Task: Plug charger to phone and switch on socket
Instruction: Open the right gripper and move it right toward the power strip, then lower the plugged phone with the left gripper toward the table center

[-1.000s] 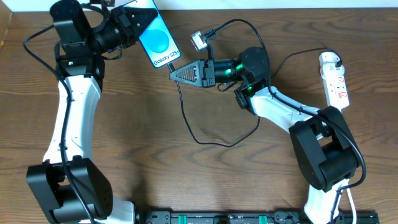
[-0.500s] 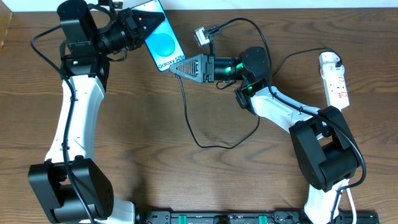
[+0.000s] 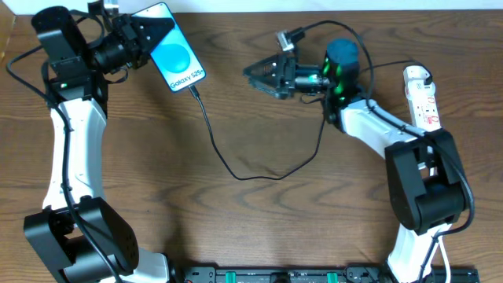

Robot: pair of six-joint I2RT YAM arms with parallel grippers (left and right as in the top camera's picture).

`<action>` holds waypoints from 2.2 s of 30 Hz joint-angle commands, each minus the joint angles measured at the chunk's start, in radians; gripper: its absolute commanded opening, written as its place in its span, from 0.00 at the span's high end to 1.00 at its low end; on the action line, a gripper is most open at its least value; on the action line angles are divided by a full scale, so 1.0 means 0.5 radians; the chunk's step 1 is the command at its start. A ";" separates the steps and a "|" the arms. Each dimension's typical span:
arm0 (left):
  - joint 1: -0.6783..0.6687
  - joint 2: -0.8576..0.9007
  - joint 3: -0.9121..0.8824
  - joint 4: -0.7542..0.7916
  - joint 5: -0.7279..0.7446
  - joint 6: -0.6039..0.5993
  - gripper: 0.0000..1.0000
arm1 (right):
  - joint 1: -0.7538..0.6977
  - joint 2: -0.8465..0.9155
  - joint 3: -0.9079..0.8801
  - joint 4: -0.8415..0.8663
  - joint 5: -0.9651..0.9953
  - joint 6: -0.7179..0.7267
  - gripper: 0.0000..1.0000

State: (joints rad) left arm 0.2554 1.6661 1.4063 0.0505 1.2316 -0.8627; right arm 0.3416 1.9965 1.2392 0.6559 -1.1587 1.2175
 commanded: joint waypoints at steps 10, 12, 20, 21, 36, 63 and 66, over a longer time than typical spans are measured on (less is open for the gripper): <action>0.014 -0.013 0.022 -0.166 0.079 0.162 0.93 | -0.017 -0.568 0.006 -2.075 1.302 -1.347 0.01; -0.002 -0.013 0.022 -0.257 0.072 0.238 0.93 | -0.016 -0.810 0.006 -2.266 1.662 -1.353 0.01; -0.253 -0.011 0.022 -0.760 -0.270 0.655 0.93 | -0.016 -1.452 0.006 -2.704 2.540 -1.350 0.01; -0.293 -0.011 0.022 -0.832 -0.372 0.699 0.93 | -0.016 -1.494 0.006 -2.744 2.603 -1.350 0.01; -0.906 0.280 0.021 -0.975 -0.828 0.835 0.93 | -0.016 -1.559 0.006 -2.930 2.719 -1.346 0.01; -1.168 0.581 0.021 -0.894 -1.019 0.832 0.93 | -0.016 -1.557 0.005 -2.937 2.718 -1.346 0.01; -1.210 0.581 0.021 -0.877 -1.038 0.828 0.92 | -0.016 -1.557 0.005 -2.946 2.718 -1.346 0.01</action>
State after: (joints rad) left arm -0.3347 1.9583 1.4063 -0.3992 0.7391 -0.4656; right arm 0.3328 1.2156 1.2404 -0.8120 0.1806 0.5575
